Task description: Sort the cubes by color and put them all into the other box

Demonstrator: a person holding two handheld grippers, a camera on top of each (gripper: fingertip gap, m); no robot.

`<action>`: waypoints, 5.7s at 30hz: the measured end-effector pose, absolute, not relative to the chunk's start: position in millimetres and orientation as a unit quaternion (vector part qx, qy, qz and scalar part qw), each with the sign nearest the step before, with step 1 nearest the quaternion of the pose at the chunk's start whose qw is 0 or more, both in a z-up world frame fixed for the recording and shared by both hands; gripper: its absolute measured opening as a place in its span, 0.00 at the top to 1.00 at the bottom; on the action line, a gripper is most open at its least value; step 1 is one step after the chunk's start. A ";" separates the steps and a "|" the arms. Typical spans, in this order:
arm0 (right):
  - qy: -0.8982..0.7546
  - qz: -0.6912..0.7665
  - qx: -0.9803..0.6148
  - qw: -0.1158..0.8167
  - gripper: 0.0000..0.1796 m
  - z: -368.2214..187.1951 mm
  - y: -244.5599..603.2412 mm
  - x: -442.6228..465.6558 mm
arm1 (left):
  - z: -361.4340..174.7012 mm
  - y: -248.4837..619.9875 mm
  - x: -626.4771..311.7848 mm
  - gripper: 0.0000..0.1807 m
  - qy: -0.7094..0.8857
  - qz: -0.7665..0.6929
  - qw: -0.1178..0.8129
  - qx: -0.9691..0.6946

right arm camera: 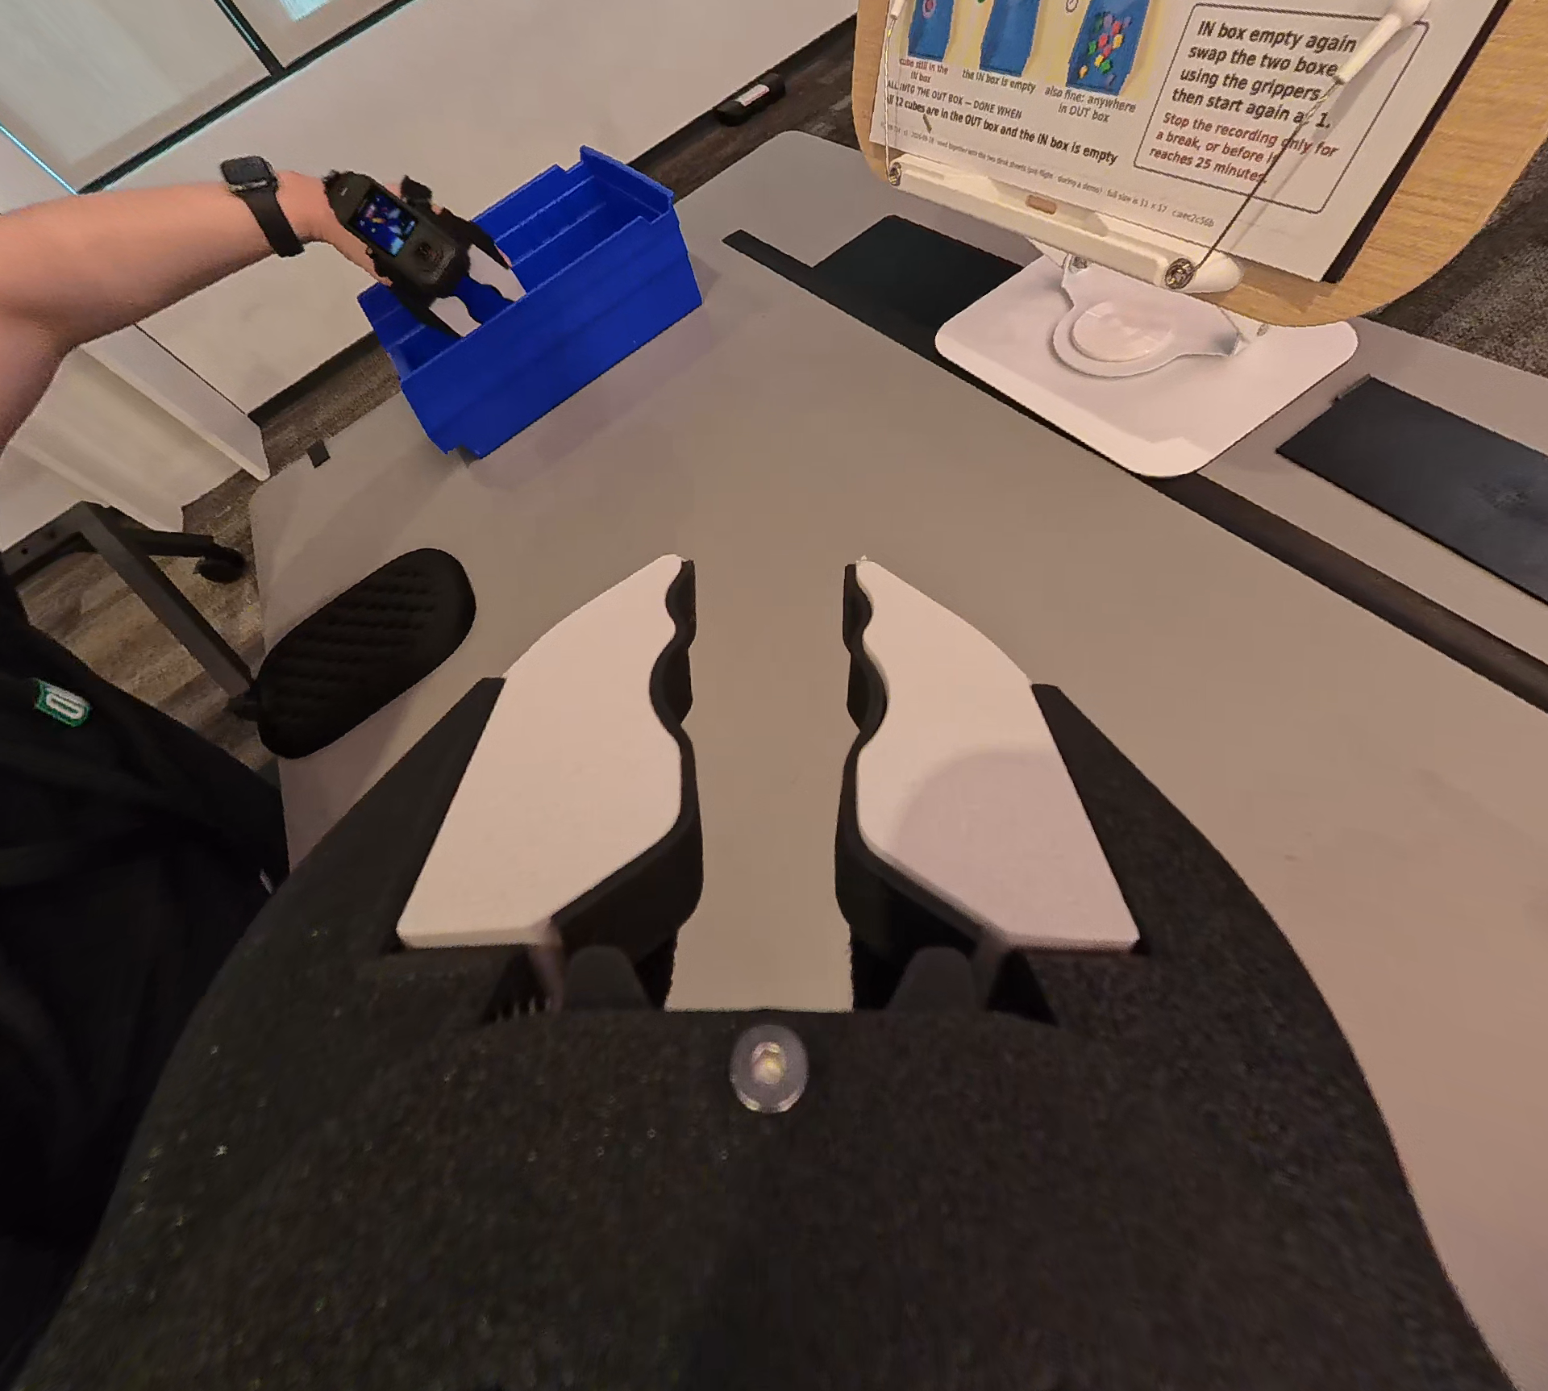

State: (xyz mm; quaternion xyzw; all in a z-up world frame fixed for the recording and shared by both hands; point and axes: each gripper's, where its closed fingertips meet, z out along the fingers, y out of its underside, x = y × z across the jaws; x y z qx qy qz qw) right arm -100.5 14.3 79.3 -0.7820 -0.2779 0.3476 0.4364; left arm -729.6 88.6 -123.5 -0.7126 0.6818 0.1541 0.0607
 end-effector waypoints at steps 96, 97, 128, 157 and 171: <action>-0.031 0.222 -0.939 0.259 0.84 -0.1 40.1 219.2 | 94.7 50.2 -265.6 0.78 0.463 -0.262 0.613 -0.585; -0.022 0.219 -0.945 0.243 0.84 -17.9 44.4 227.6 | 96.2 50.4 -264.5 0.78 0.458 -0.262 0.610 -0.591; -0.029 0.145 -0.981 0.127 0.81 -130.1 77.0 220.7 | 119.4 20.7 -267.5 0.80 0.439 -0.197 0.634 -0.606; -0.260 0.324 -0.705 0.574 0.80 167.5 -3.5 -89.8 | 149.7 54.8 -345.2 0.84 0.369 -0.199 0.714 -0.561; -0.286 0.285 -0.760 0.510 0.80 113.2 23.0 -114.2 | 180.1 51.3 -503.9 0.86 0.326 -0.004 0.697 -0.638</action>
